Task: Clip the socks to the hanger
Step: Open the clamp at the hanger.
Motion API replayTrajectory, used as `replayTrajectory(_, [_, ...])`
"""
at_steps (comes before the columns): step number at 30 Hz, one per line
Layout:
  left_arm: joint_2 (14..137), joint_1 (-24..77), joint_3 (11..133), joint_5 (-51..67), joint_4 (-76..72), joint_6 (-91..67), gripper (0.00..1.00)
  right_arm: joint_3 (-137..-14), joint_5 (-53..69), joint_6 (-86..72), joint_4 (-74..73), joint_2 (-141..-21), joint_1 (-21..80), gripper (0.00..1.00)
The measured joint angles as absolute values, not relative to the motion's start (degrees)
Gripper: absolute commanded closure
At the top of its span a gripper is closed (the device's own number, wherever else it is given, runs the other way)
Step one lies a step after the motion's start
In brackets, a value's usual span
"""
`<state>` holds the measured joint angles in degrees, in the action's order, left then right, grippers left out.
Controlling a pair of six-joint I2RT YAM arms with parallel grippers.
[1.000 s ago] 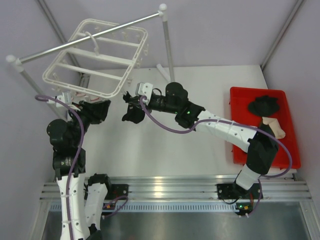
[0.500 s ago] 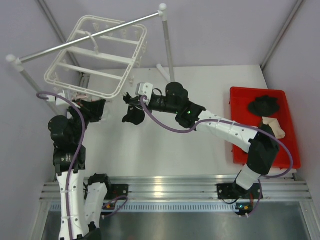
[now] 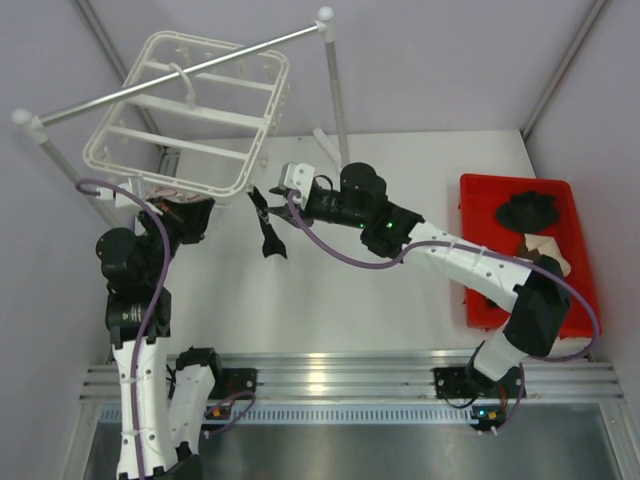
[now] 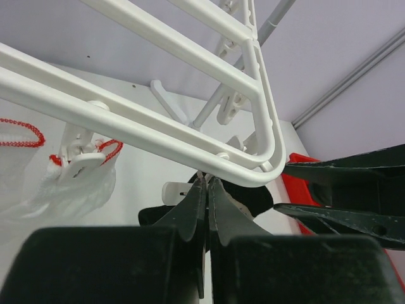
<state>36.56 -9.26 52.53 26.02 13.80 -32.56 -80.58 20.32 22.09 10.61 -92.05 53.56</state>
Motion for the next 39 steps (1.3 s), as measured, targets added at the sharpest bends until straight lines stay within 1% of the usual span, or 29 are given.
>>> replayTrajectory(2, [36.67,-9.26,52.82,26.15,14.17,-32.64,1.0,-79.9,21.12,22.46,9.76,-90.35,53.45,0.59])
replayTrajectory(7, [36.64,-9.26,53.45,26.41,15.29,-32.67,1.0,-80.09,24.51,22.87,8.97,-87.59,54.46,0.6])
replayTrajectory(11, [36.64,-9.26,53.58,26.79,15.84,-32.71,1.0,-81.17,25.54,23.05,8.36,-88.33,56.86,0.61])
replayTrajectory(15, [36.64,-9.26,53.71,27.33,16.45,-32.84,1.0,-83.85,25.39,24.34,8.43,-91.74,59.44,0.61])
replayTrajectory(20, [36.62,-9.26,54.13,27.68,16.82,-32.84,1.0,-86.04,22.48,24.86,8.6,-96.38,60.66,0.63])
replayTrajectory(30, [36.6,-9.26,54.13,28.05,17.23,-32.62,1.0,-89.41,13.76,25.61,9.85,-101.78,61.58,0.61])
replayTrajectory(35, [36.6,-9.26,54.17,28.23,17.43,-32.18,1.0,-91.77,12.56,26.02,9.96,-102.54,61.89,0.61])
replayTrajectory(39, [36.6,-9.28,54.35,28.45,17.74,-31.62,1.0,-92.88,12.25,26.74,9.87,-103.53,62.63,0.64])
